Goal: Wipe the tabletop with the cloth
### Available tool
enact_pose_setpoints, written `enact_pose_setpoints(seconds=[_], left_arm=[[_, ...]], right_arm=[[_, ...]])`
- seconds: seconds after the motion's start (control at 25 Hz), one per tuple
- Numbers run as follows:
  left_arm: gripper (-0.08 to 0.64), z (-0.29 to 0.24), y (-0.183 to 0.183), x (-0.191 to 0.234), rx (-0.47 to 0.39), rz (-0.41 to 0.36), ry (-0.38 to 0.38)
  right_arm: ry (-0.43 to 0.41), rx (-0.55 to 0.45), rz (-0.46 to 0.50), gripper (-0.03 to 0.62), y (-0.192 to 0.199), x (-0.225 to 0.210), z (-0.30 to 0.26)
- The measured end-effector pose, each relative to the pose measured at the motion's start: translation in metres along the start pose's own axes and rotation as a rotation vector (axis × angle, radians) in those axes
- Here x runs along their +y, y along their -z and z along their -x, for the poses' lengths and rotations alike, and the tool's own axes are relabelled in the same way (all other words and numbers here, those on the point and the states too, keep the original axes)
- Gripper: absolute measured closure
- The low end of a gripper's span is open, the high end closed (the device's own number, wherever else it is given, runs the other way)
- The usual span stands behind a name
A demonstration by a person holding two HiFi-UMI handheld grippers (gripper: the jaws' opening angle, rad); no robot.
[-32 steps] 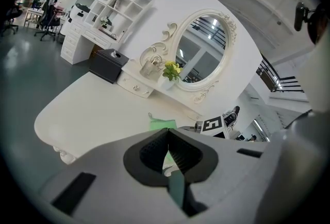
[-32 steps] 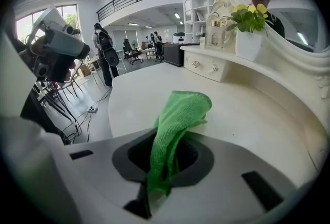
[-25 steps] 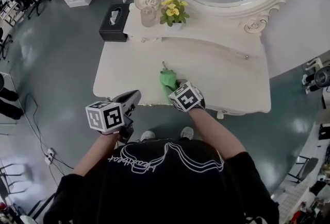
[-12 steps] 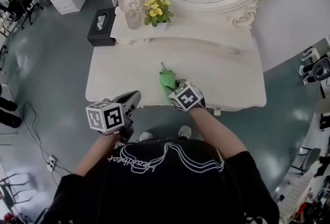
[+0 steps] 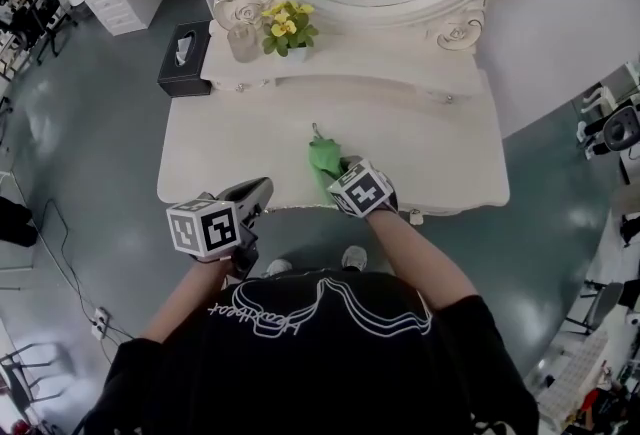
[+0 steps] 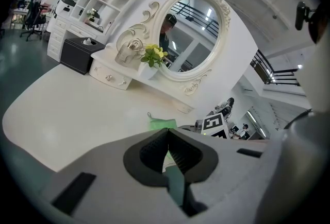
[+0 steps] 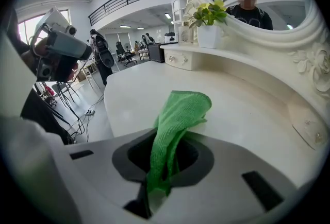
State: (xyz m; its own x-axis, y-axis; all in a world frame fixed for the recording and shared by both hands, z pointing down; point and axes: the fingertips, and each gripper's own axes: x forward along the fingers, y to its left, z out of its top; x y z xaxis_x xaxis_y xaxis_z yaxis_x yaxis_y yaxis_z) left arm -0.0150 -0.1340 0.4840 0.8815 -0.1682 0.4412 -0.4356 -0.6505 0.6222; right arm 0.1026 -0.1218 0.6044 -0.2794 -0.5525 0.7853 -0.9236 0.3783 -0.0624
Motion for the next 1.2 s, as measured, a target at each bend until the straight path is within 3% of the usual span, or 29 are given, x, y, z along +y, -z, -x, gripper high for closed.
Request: enact_pose_setpoints(seconds=[1.2], left_arm=[[0.555, -0.077, 0.016, -0.065, 0.051, -0.023, 0.032]], right_arm=[[0.026, 0.007, -0.039, 0.535, 0.068, -0.069, 0.062]])
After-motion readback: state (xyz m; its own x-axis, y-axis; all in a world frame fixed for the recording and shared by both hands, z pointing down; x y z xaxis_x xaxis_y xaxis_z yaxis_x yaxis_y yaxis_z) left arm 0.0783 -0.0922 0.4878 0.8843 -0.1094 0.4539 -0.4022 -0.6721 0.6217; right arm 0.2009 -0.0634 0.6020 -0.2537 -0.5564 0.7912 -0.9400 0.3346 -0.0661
